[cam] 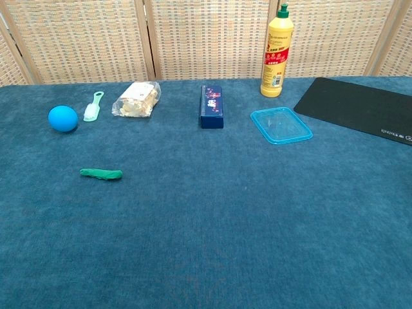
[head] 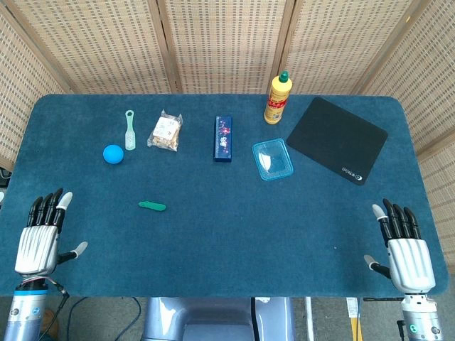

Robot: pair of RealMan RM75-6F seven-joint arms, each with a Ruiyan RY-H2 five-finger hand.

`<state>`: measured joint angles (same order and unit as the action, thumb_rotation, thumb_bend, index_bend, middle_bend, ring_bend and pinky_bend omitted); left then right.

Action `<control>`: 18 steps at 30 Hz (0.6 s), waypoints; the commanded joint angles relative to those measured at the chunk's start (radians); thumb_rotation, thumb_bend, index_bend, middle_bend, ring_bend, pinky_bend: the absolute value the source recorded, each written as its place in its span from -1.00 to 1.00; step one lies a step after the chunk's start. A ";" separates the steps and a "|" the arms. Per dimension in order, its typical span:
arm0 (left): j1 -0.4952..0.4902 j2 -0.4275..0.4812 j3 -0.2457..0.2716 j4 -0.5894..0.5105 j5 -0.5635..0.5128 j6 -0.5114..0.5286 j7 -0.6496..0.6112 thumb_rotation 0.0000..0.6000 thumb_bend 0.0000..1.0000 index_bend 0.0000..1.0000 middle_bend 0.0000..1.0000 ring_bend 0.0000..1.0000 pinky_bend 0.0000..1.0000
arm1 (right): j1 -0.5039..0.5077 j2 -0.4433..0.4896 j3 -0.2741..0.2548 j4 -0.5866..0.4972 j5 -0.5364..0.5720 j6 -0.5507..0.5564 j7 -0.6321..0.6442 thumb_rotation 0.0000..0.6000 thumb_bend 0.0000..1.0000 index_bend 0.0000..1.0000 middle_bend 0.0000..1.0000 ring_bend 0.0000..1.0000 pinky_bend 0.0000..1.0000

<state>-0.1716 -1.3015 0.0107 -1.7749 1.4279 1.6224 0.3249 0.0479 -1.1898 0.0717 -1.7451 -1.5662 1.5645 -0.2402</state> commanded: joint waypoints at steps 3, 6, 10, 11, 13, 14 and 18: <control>0.001 0.014 -0.015 0.007 -0.011 -0.034 -0.019 1.00 -1.00 -1.00 -1.00 -1.00 -1.00 | 0.001 0.004 0.003 -0.001 0.008 -0.004 0.012 1.00 -1.00 -1.00 -1.00 -1.00 -1.00; -0.011 0.011 -0.023 0.025 -0.013 -0.062 -0.023 1.00 -1.00 -1.00 -1.00 -1.00 -1.00 | -0.001 0.006 0.000 -0.005 0.003 -0.002 0.016 1.00 -1.00 -1.00 -1.00 -1.00 -1.00; -0.056 -0.003 -0.036 0.080 -0.006 -0.146 -0.073 1.00 -0.88 -1.00 -1.00 -1.00 -1.00 | 0.000 0.007 -0.005 -0.009 -0.004 -0.004 0.016 1.00 -1.00 -1.00 -1.00 -1.00 -1.00; -0.117 -0.024 -0.055 0.134 -0.018 -0.255 -0.143 1.00 -0.82 -0.98 -1.00 -1.00 -1.00 | 0.002 0.007 -0.010 -0.015 -0.003 -0.015 0.020 1.00 -1.00 -1.00 -1.00 -1.00 -1.00; -0.186 -0.058 -0.093 0.236 -0.042 -0.360 -0.202 1.00 -0.69 -0.75 -1.00 -1.00 -1.00 | 0.005 0.010 -0.010 -0.021 0.006 -0.026 0.022 1.00 -1.00 -1.00 -1.00 -1.00 -1.00; -0.211 -0.081 -0.106 0.285 -0.048 -0.394 -0.217 1.00 -0.67 -0.64 -1.00 -1.00 -1.00 | 0.006 0.011 -0.009 -0.022 0.011 -0.029 0.019 1.00 -1.00 -1.00 -1.00 -1.00 -1.00; -0.299 -0.162 -0.145 0.437 -0.099 -0.520 -0.190 1.00 -0.64 -0.21 -1.00 -1.00 -1.00 | 0.010 0.006 -0.005 -0.023 0.027 -0.040 0.008 1.00 -1.00 -1.00 -1.00 -1.00 -1.00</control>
<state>-0.3691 -1.3843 -0.0834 -1.4779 1.3770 1.2240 0.1620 0.0566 -1.1824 0.0662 -1.7673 -1.5403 1.5261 -0.2306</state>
